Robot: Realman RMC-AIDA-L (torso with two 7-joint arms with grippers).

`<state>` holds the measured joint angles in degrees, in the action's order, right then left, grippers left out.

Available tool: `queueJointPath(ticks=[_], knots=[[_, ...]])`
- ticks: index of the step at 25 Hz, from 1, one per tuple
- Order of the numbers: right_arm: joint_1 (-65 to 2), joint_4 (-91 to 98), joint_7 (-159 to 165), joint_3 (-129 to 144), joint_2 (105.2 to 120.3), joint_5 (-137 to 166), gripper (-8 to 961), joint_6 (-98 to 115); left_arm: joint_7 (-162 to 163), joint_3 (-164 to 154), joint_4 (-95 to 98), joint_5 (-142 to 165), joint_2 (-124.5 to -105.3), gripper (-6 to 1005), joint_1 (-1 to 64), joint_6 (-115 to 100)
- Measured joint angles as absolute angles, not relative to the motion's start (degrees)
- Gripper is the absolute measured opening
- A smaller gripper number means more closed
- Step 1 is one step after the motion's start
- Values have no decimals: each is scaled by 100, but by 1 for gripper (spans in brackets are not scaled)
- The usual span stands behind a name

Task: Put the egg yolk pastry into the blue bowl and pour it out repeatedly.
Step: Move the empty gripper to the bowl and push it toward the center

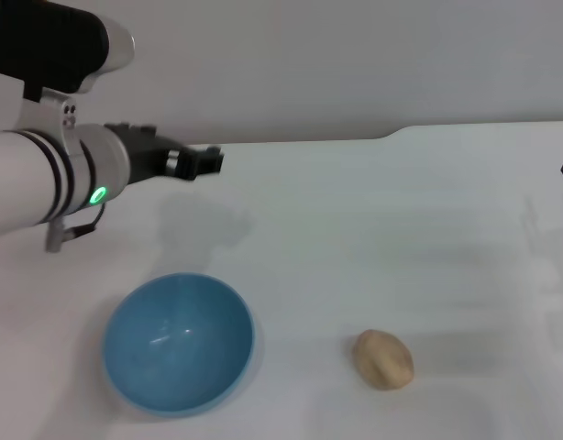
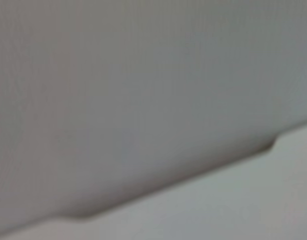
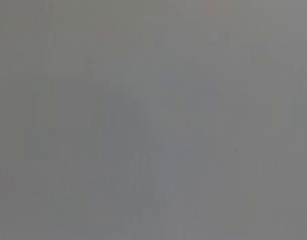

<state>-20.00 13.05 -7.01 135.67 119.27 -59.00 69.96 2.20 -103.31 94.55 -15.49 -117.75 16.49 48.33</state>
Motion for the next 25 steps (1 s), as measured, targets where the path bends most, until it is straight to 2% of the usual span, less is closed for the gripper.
queueJointPath(ticks=[12,25], knots=[[-2021,1292,-720,13599,11927,-5897,534,6979,248,-9905,10046,-1454,-11781,859,2341,8226],[-2044,1328,-720,13596,11922,-5897,534,6925,215,-9949,9685,-1407,-11795,859,2439,8762]])
